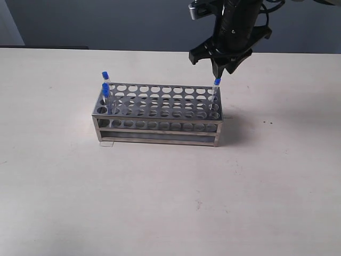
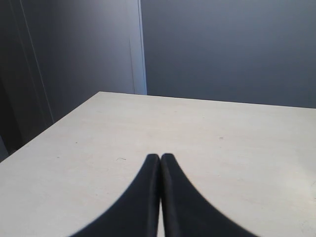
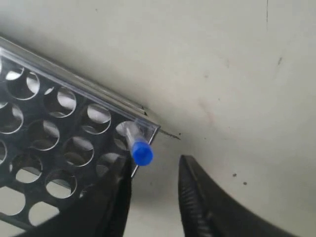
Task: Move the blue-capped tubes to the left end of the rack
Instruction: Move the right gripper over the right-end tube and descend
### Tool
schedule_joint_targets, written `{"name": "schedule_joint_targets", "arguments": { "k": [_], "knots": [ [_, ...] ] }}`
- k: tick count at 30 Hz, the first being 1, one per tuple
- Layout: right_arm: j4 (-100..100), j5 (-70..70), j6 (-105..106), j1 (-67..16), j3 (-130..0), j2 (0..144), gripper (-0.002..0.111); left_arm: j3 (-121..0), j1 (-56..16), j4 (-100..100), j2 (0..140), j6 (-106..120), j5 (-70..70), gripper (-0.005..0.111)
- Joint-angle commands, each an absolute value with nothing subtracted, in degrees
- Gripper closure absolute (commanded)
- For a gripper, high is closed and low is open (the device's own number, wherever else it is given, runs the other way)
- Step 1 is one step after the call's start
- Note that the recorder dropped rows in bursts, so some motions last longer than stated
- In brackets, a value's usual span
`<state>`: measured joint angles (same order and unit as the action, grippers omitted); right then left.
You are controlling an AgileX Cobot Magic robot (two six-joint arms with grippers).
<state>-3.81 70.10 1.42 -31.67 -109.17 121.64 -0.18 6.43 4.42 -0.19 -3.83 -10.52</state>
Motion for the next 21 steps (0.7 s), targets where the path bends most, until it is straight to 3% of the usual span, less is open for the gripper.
{"name": "schedule_joint_targets", "arguments": {
  "k": [1,21],
  "knots": [
    [-2.64,69.96,1.83,-31.29,-108.82,121.49,0.076,0.00,6.09,4.11,0.00,-3.86,-10.37,0.106],
    [-1.09,69.51,2.15,-31.29,-108.43,121.77,0.076,0.00,6.09,4.11,0.00,-3.86,-10.37,0.106]
  ]
}}
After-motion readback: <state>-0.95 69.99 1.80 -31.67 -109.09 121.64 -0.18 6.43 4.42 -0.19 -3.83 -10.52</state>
